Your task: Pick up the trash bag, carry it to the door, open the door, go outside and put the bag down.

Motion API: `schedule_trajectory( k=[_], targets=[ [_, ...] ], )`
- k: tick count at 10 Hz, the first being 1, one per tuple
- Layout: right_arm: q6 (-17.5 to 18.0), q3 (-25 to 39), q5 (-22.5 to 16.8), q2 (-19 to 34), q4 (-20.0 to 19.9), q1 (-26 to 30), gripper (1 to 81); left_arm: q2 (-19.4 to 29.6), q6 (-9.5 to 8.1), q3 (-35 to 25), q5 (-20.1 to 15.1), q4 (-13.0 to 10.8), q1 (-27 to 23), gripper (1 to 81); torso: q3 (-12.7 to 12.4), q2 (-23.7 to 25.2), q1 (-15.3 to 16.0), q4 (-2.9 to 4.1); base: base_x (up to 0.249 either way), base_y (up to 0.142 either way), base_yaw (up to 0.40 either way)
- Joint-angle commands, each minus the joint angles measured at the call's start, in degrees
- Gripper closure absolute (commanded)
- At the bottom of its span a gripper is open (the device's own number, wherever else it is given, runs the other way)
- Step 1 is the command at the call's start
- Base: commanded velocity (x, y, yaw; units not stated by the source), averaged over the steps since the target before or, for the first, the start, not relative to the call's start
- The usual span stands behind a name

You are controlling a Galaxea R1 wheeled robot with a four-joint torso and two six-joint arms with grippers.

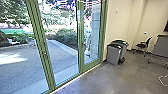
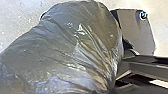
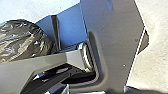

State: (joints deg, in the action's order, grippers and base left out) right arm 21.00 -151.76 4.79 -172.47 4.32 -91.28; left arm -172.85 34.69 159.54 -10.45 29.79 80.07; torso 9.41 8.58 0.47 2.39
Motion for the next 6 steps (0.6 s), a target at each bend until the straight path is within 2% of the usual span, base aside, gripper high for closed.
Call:
schedule_trajectory(
  k=[1, 4, 6],
  targets=[
    [-0.26, 0.34, -3.03, -0.27, 0.52, 2.28, 1.0, 0.22, 0.46, 0.16, -3.97, -0.17, -3.64, 81.1, 0.0, 0.0, 0.0, 0.0, 0.154, 0.0, 0.0],
    [-0.26, 0.34, -2.95, -0.18, 0.52, 2.02, 1.0, 0.31, 0.46, 0.16, -3.97, -0.17, -3.64, 81.1, 0.0, 0.0, 0.0, 0.0, 0.154, 0.0, 0.0],
    [-0.26, 0.34, -2.95, -0.18, 0.52, 2.02, 1.0, 0.31, 0.46, 0.16, -3.97, -0.17, -3.64, 81.1, 0.0, 0.0, 0.0, 0.0, 0.154, -0.064, 0.0]
  ],
)
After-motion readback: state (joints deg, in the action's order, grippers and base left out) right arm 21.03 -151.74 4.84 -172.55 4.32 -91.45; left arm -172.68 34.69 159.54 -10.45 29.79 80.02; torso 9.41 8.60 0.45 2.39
